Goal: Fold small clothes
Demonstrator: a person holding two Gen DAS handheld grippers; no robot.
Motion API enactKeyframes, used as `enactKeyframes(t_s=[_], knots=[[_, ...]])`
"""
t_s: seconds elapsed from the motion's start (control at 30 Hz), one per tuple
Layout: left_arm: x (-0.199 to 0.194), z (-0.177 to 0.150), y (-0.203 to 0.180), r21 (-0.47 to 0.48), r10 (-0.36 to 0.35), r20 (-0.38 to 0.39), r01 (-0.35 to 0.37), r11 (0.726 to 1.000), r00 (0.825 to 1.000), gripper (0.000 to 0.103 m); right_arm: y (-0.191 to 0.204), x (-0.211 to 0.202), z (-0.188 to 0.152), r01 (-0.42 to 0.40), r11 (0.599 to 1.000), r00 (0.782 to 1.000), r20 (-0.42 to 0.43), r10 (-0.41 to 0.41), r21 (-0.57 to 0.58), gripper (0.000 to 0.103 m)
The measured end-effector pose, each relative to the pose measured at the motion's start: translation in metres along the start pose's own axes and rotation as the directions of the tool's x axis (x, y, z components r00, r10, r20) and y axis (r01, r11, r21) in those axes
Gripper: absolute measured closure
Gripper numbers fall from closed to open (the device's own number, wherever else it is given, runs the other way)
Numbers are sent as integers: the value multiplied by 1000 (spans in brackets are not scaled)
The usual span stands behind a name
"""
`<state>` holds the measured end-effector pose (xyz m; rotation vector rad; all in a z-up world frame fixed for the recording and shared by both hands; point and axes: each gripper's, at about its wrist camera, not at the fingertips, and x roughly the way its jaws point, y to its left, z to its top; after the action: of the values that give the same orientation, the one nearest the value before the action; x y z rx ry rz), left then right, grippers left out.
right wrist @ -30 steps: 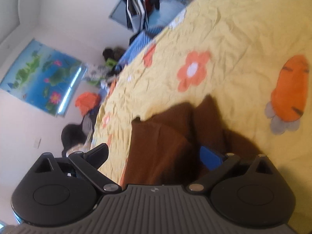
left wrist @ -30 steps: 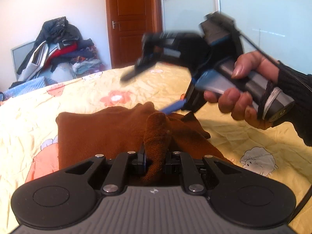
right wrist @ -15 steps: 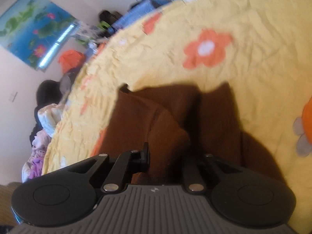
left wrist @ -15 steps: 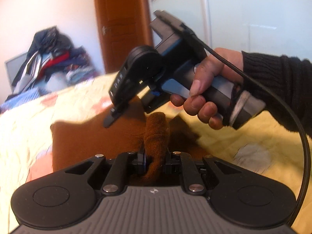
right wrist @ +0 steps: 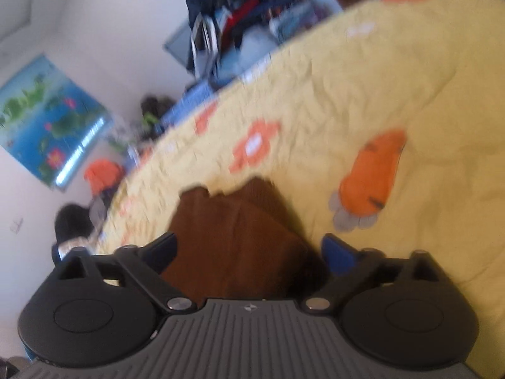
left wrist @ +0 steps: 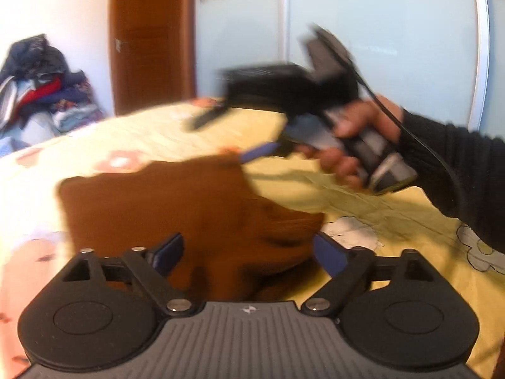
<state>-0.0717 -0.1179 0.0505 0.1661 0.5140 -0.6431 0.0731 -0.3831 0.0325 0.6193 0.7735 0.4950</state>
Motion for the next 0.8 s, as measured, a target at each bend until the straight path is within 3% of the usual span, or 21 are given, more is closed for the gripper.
enactKeyframes(t_s=[0.1,0.17,0.23,0.33,0.37,0.4,0.43,0.47,0.5,0.53,0.57,0.67,0.8], knots=[[-26,-6,53,-122,73,9,-71,990,997,12,-8,-9,2,8,1000,1000,-6,-8,24,6],[-22,-4,96,-262,109,-12,-109,959,994,12,-8,0,-1,48,999,998,-43,-48,7,11],[-3,-4,145,-484,111,-49,-121,867,993,12,-13,13,-3,71,997,995,-70,-69,28,14],[43,-8,208,-749,-47,-66,-19,662,997,13,-9,32,-6,37,999,996,-84,-33,38,16],[57,-8,219,-786,-89,-57,10,618,994,14,-5,37,-6,35,999,996,-82,-32,34,16],[66,-6,226,-799,-94,-35,28,601,995,17,-3,42,-5,34,999,996,-83,-32,27,16],[77,-1,230,-804,-106,-38,32,594,994,21,-1,46,-5,32,999,996,-82,-30,23,19],[89,3,233,-810,-137,-40,48,584,990,46,1,49,-4,27,999,996,-87,-25,25,28],[98,6,237,-813,-154,-68,34,581,986,84,3,53,-5,21,1000,995,-102,-19,23,36],[104,9,237,-804,-151,-98,11,594,984,85,5,57,-6,26,999,992,-120,-23,19,60],[105,11,235,-788,-137,-111,-3,616,984,86,6,62,-8,37,999,988,-150,-34,15,69],[87,19,227,-717,-75,-106,-24,697,992,88,13,64,-9,36,999,990,-133,-36,-2,75],[52,37,235,-637,-2,-80,-50,769,997,88,32,67,-1,-75,997,993,-87,76,23,77]])
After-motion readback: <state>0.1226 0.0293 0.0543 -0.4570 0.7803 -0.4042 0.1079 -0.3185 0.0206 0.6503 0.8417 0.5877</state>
